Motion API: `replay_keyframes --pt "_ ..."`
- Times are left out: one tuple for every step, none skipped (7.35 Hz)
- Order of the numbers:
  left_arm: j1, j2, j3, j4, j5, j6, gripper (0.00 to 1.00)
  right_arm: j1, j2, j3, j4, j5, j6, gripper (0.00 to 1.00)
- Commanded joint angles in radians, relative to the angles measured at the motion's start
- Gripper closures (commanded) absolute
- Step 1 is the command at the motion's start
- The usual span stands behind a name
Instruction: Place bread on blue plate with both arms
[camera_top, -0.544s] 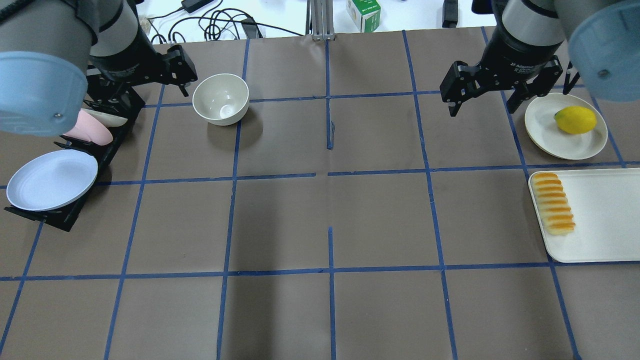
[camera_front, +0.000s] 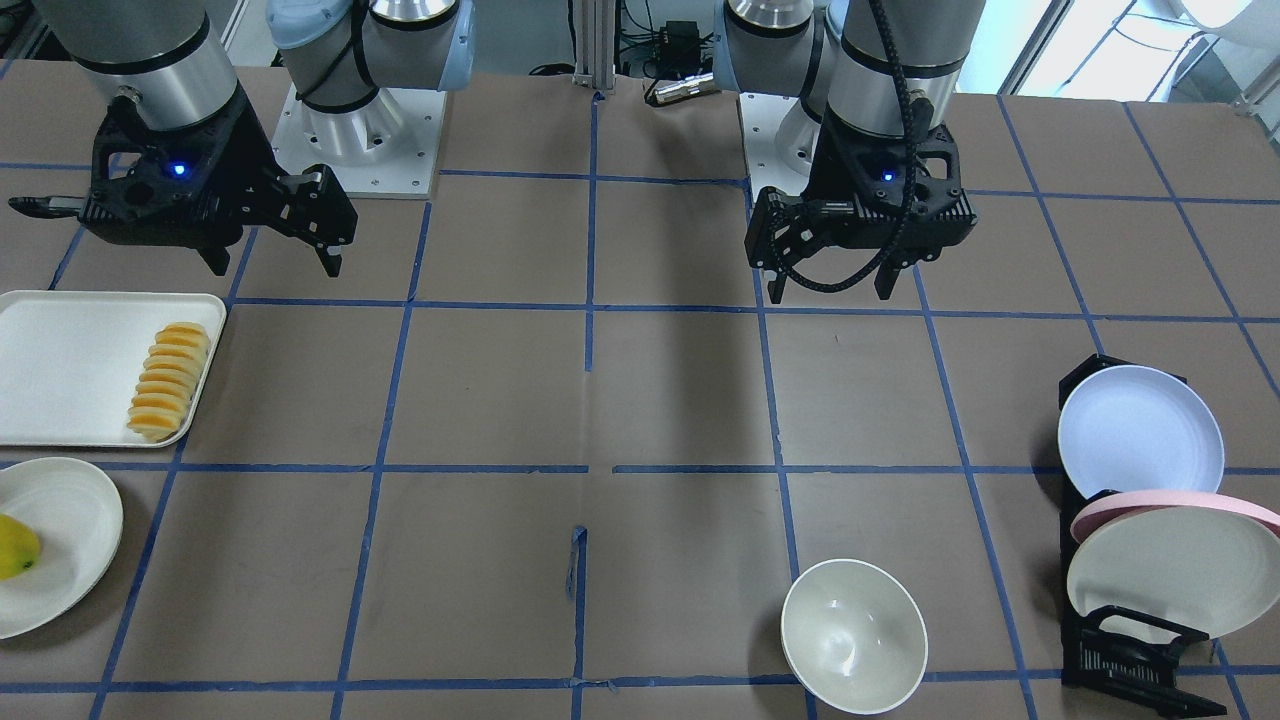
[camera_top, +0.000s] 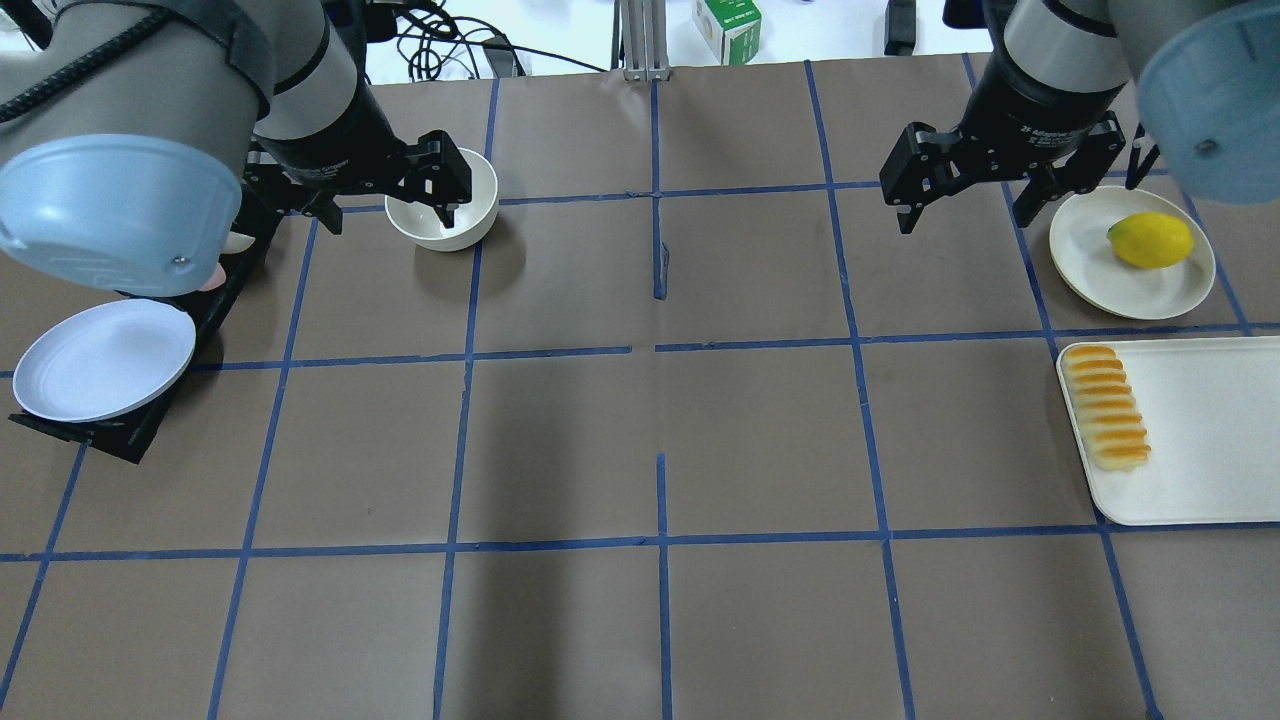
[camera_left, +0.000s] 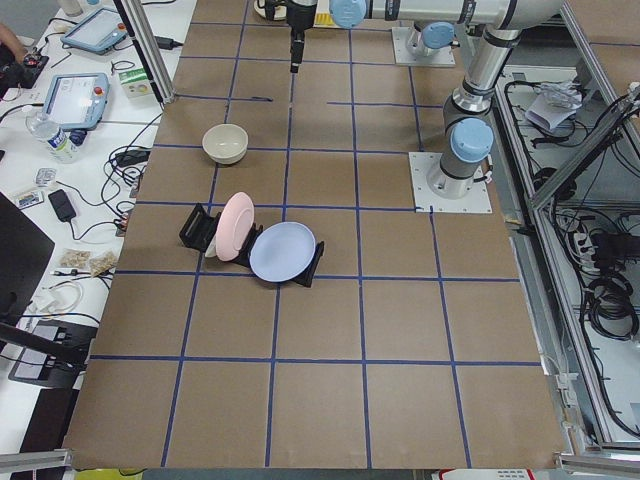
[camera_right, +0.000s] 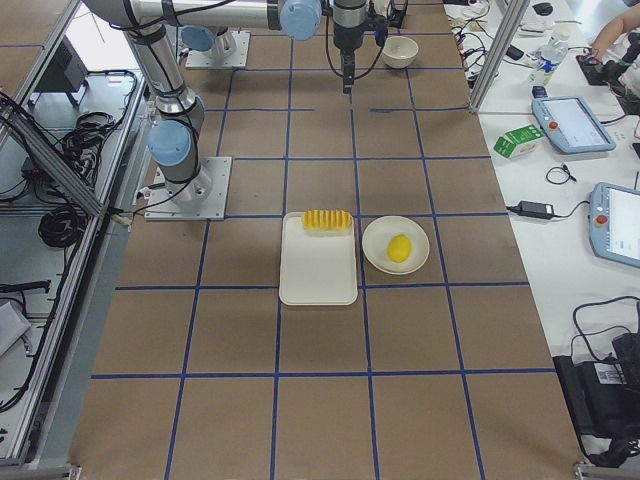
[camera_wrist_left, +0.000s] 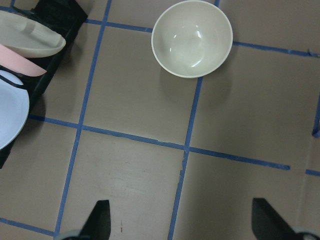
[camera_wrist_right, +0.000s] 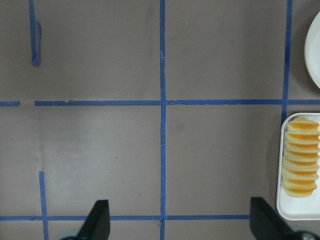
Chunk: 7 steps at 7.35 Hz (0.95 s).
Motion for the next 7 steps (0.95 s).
replay_keyframes --pt "0.071 -0.014 0.005 -0.001 -0.041 0.090 0.00 0.000 0.000 0.001 0.000 0.000 -0.001 0.00" --pt "0.076 -0.016 -0.003 -0.001 -0.046 0.091 0.00 0.000 0.002 0.005 0.002 0.002 -0.001 0.00" --pt "0.074 -0.019 0.005 0.035 -0.043 0.076 0.00 -0.032 0.011 0.040 -0.009 -0.003 -0.020 0.00" --pt "0.071 -0.010 -0.012 0.106 -0.034 0.082 0.00 -0.090 0.011 0.072 -0.038 -0.002 -0.093 0.00" --pt "0.071 -0.019 -0.015 0.106 -0.047 0.081 0.00 -0.166 0.011 0.143 -0.040 -0.005 -0.196 0.00" --pt "0.074 -0.015 -0.027 0.100 -0.047 0.070 0.00 -0.249 0.005 0.236 -0.131 -0.017 -0.273 0.00" --pt "0.071 0.004 -0.030 0.090 -0.040 0.062 0.00 -0.324 0.008 0.313 -0.256 -0.018 -0.319 0.00"
